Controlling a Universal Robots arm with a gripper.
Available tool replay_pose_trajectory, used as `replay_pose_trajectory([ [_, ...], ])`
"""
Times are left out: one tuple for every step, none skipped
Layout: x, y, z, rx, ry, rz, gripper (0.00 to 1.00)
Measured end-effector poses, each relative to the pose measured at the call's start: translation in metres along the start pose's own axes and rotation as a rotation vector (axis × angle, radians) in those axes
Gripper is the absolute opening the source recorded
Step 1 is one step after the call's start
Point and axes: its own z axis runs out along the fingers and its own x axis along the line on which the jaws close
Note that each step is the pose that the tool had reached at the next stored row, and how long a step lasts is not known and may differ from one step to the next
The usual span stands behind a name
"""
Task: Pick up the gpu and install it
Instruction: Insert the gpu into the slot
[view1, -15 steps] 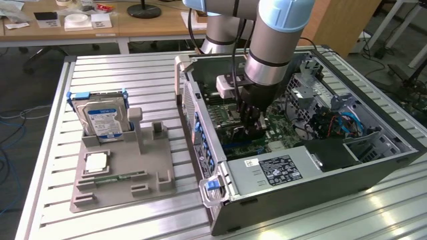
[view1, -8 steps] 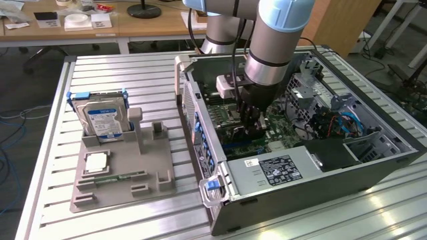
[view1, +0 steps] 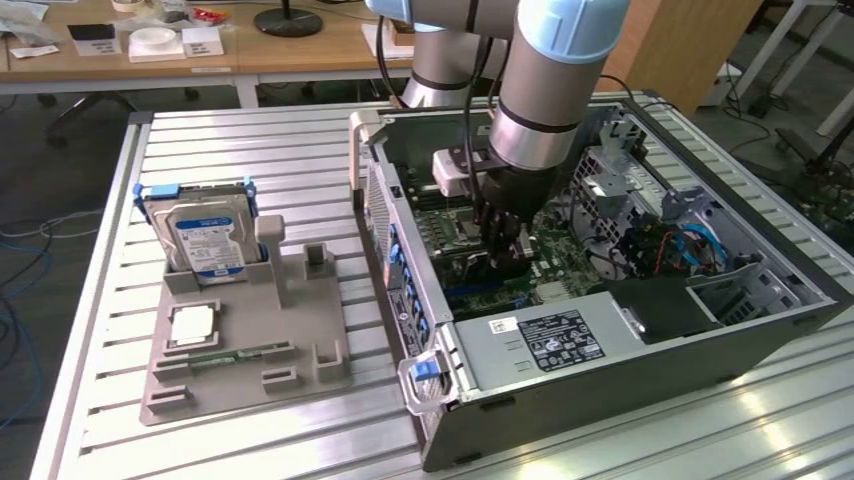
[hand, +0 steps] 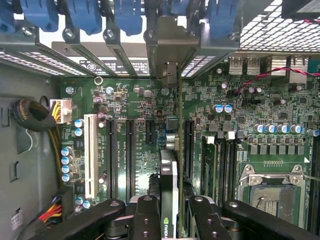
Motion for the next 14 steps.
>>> replay_pose_trajectory([
  [0.0001, 0.0000, 0.0000, 0.0000, 0.0001, 0.000, 0.27],
  [0.0002, 0.0000, 0.0000, 0.0000, 0.0000, 0.000, 0.27],
  [0.0002, 0.0000, 0.0001, 0.0000, -0.0001, 0.000, 0.27],
  [0.0004, 0.0000, 0.0002, 0.0000, -0.0001, 0.000, 0.27],
  [0.0007, 0.0000, 0.0003, 0.0000, -0.0001, 0.000, 0.27],
  [0.0009, 0.0000, 0.0003, 0.0000, -0.0001, 0.000, 0.27],
  [0.0011, 0.0000, 0.0003, 0.0000, 0.0000, 0.000, 0.27],
  [0.0011, 0.0000, 0.0003, 0.0000, 0.0000, 0.000, 0.27],
  [0.0013, 0.0000, 0.0003, 0.0000, 0.0000, 0.000, 0.27],
  [0.0016, 0.0000, 0.0003, 0.0000, 0.0000, 0.000, 0.27],
  [0.0019, 0.0000, 0.0003, 0.0000, -0.0001, 0.000, 0.27],
  [0.0022, 0.0000, 0.0003, 0.0000, -0.0001, 0.000, 0.27],
  [0.0024, 0.0000, 0.0003, 0.0001, -0.0001, 0.000, 0.27],
  [0.0023, 0.0000, 0.0003, 0.0000, -0.0001, 0.000, 0.27],
])
